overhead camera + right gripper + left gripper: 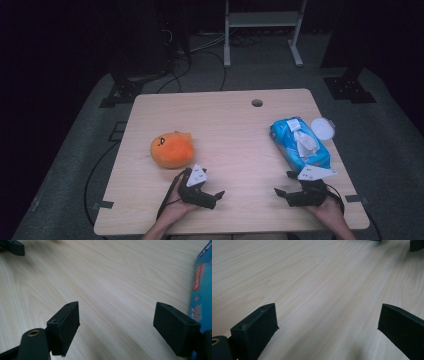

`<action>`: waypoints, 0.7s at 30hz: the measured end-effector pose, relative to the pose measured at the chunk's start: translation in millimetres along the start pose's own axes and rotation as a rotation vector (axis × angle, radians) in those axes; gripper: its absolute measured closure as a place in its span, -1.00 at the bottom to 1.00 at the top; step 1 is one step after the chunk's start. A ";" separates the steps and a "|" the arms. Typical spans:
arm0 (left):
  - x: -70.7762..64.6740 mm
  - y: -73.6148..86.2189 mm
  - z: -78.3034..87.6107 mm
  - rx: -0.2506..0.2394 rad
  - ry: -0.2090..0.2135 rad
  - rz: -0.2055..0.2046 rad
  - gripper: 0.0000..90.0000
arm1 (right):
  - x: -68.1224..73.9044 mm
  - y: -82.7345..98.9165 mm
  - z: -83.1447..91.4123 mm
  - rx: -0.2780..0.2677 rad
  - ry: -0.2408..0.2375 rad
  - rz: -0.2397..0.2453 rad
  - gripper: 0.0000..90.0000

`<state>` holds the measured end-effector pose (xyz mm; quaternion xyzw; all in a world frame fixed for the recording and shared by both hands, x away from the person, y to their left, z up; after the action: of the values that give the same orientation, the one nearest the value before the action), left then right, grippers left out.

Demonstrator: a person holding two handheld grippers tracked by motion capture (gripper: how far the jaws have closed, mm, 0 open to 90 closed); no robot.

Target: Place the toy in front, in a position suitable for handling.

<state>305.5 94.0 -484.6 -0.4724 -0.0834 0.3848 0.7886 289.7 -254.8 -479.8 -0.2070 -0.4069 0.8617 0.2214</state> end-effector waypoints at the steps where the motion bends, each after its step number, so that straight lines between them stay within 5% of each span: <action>1: 0.0 0.0 0.0 0.000 0.000 0.000 -0.96 | 0.0 0.0 0.0 0.000 0.000 0.000 -0.56; 7: 5.9 -10.0 7.2 -0.035 -0.017 0.011 -0.96 | 0.4 -0.7 -0.9 -0.005 -0.005 -0.008 -0.56; 11: 11.4 -28.8 19.2 -0.102 0.028 0.048 -0.96 | 0.0 -0.1 0.5 -0.006 -0.003 -0.014 -0.56; 21: 48.3 -73.3 50.4 -0.221 -0.052 0.068 -0.96 | 0.6 1.1 3.3 -0.009 0.009 -0.022 -0.56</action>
<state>352.6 142.5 -409.2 -0.5488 -0.1296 0.4118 0.7159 287.2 -257.1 -478.9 -0.2076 -0.4119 0.8565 0.2317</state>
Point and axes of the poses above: each handheld gripper's, and its own axes: z roughly backward along the jaws, y roughly out of its underside, x roughly to its left, the point moved 2 cm from there along -z, roughly forward along the jaws, and after that the axes turned 15 degrees about z, right-handed, at the moved point
